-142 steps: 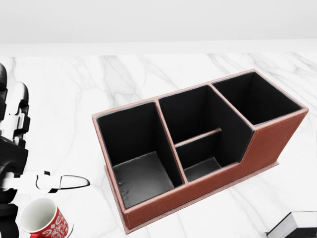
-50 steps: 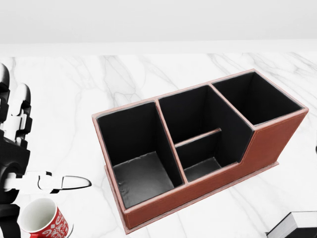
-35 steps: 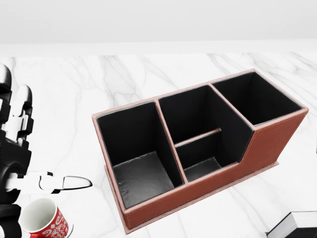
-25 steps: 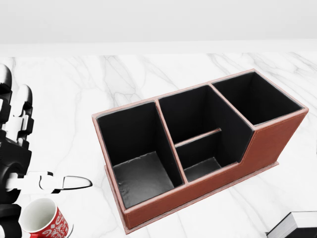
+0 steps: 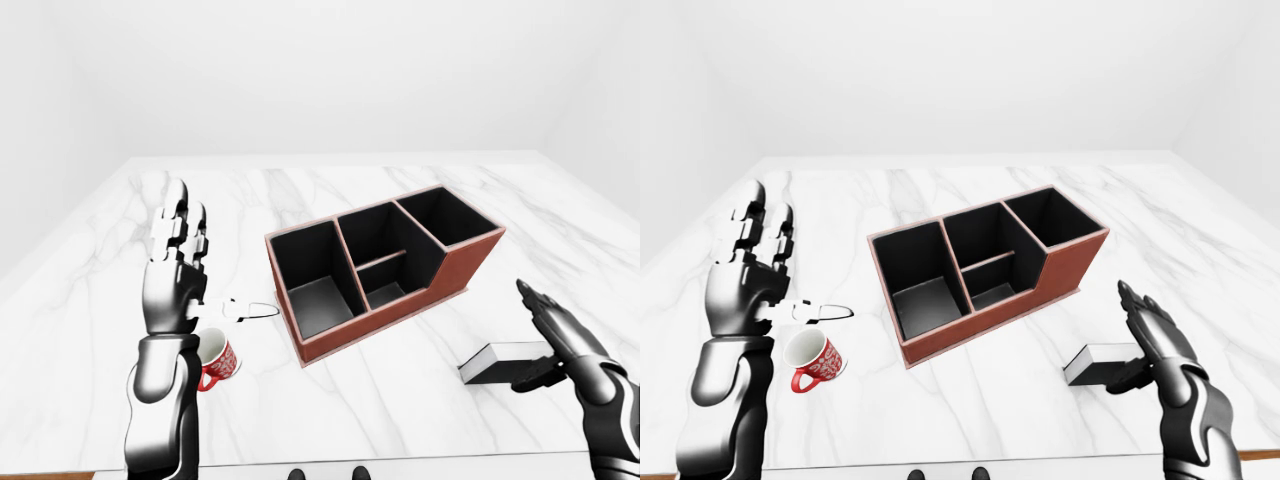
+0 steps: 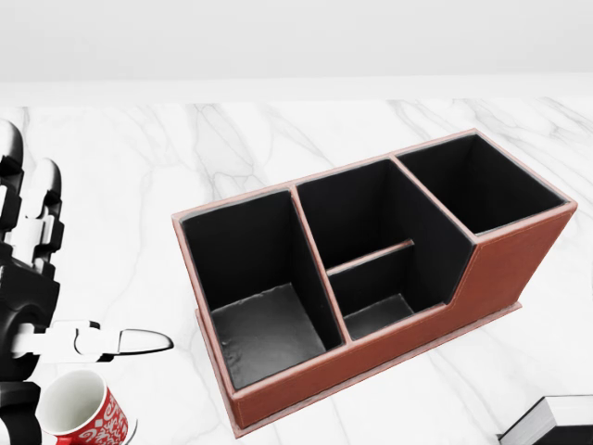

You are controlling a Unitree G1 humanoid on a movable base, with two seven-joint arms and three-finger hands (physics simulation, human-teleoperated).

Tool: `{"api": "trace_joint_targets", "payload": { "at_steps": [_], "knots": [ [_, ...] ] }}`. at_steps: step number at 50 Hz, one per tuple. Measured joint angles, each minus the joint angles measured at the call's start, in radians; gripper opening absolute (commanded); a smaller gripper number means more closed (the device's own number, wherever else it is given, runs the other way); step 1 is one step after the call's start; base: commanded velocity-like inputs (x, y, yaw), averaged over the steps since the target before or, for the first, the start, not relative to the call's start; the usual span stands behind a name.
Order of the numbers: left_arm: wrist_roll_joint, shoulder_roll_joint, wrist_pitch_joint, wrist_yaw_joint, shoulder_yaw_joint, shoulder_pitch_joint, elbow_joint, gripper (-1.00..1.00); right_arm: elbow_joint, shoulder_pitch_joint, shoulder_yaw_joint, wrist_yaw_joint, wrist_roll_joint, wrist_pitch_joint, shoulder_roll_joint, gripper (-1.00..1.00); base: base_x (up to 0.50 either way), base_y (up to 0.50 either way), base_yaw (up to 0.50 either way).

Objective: Pick up the book and place it in the back compartment of the caddy.

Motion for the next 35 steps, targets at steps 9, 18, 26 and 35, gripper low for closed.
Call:
{"api": "trace_joint_targets", "payload": {
  "at_steps": [9,18,26,35],
  "knots": [
    [0.0,0.0,0.0,0.0,0.0,0.001,-0.003,1.0,0.007,0.0,0.005,-0.004,0.001,0.0,0.0,1.0,0.0,0.0,0.0],
    [0.001,-0.001,0.0,-0.001,0.0,0.001,-0.002,1.0,0.016,-0.001,0.012,-0.01,-0.002,0.0,0.001,1.0,0.0,0.0,0.0],
    [0.0,-0.001,0.0,0.0,0.0,0.001,-0.003,1.0,0.028,-0.002,0.022,-0.017,-0.004,0.0,0.002,1.0,0.0,0.0,0.0],
    [0.001,-0.001,0.0,-0.001,-0.001,0.002,-0.006,1.0,0.039,-0.003,0.028,-0.022,-0.004,0.0,0.001,0.81,0.0,0.0,0.0]
  ]
}}
